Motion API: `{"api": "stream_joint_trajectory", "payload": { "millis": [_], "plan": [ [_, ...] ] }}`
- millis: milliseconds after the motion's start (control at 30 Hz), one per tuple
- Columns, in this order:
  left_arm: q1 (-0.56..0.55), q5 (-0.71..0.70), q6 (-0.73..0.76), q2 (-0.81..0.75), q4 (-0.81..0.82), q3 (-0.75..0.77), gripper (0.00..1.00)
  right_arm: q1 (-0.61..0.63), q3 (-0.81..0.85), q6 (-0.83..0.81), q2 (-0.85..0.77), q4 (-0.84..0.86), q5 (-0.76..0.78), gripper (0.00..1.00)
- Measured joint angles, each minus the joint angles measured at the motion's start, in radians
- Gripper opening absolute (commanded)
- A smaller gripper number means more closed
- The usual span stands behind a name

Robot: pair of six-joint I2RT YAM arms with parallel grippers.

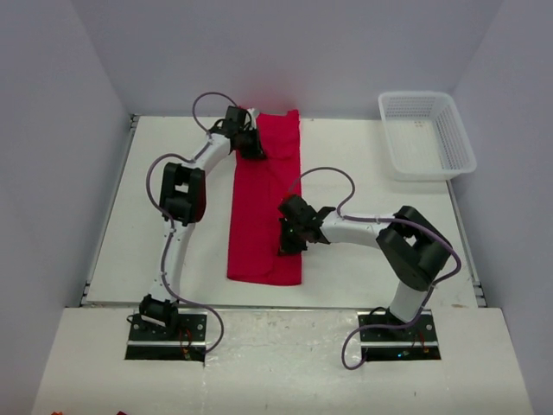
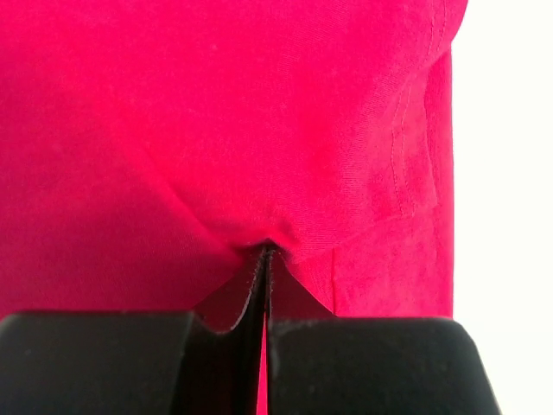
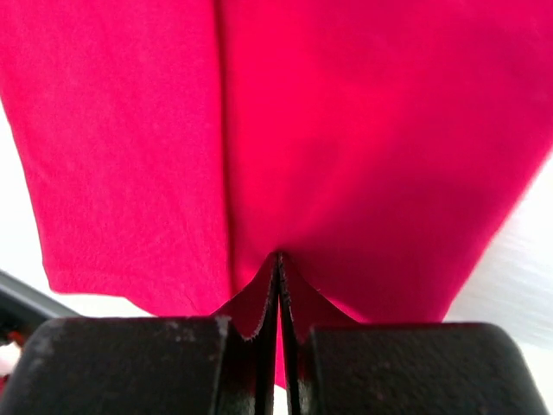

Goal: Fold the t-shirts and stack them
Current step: Rotate the tshirt 90 degrees

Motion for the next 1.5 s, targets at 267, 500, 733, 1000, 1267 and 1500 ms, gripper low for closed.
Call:
{"api": "stream_joint_trajectory", "payload": {
  "millis": [267,500,733,1000,1267,1500],
  "plan": [
    [-0.045,0.001,0.001,-0.016,0.069,-0.054,0.0,0.02,0.0,0.049,0.012,0.022,-0.037,0.0],
    [-0.057,-0.043,0.019,-0.113,0.127,-0.209,0.0,0.024,-0.002,0.05,0.006,0.018,-0.03,0.0],
    [-0.066,-0.141,0.053,-0.254,0.002,-0.301,0.0,0.039,-0.026,0.006,-0.032,-0.009,-0.01,0.0],
    [-0.065,-0.232,0.107,-0.469,-0.105,-0.196,0.29,0.046,-0.014,-0.08,-0.129,-0.16,0.082,0.34],
    [-0.072,-0.282,0.072,-0.725,-0.129,-0.481,0.22,0.082,0.033,-0.073,-0.418,-0.314,0.14,0.61],
    [-0.158,-0.309,-0.067,-1.145,-0.132,-1.138,0.38,0.082,-0.147,-0.013,-0.687,-0.339,0.158,0.61]
  ]
}}
